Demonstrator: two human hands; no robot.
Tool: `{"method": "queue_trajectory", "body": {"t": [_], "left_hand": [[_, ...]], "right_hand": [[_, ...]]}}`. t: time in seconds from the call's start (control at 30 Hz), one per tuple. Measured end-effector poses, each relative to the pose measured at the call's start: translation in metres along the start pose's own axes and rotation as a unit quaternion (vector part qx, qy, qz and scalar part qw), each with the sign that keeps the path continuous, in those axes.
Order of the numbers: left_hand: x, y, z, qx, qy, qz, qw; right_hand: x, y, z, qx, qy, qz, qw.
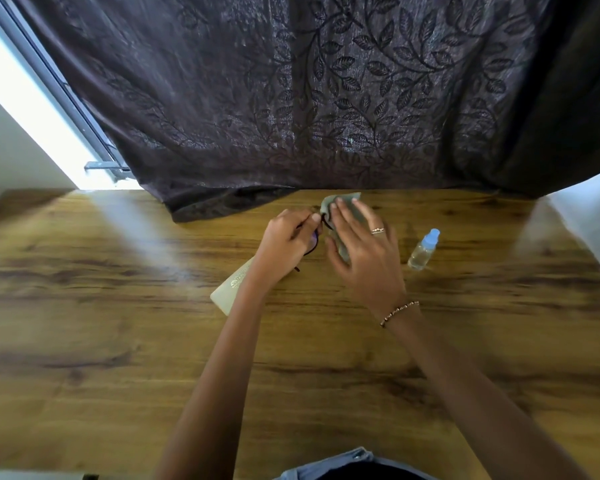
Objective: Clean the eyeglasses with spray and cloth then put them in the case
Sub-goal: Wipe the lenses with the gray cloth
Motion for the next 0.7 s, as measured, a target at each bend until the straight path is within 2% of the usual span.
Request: {"method": "queue_trajectory", "body": {"t": [0.1,0.2,0.3,0.47,0.57,0.7], "left_hand": [[0.006,-0.004,0.001,0.005,0.007,-0.015,1.0],[0.005,-0.007,0.002,0.016,0.008,-0.022,1.0],[-0.003,-0.005,0.002,0.014,-0.006,0.001,1.0],[0.003,-0.007,0.0,0.004,-0.003,-0.004,1.0],[0.006,-0.013,0.002,0.026,0.001,-0.021,0.999],[0.001,-0.014,0.004,0.031,-0.02,-0.009,0.999]], "right_hand": [[0.004,0.008,0.0,-0.029,0.011,-0.038,0.999],[0.01,-0.006,-0.004,-0.01,0.038,-0.037,0.999],[0.004,-0.015,0.0,0.017,0.015,-0.004,1.0],[0.005,0.004,0.004,-0.026,0.007,-0.021,0.999],[0.009,-0.006,0.0,-0.007,0.016,-0.022,1.0],[0.0,-0.017,0.003,0.017,-0.017,0.031,0.999]]}}
Point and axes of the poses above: each hand's wrist, its own z-axis towards the middle knuckle, its own x-axis out of the back of the hand, y = z × x, the point moved 9 cm from there along z, towards the middle knuckle, and after that the axes turned 13 degrees about x, right-handed, at the moved point
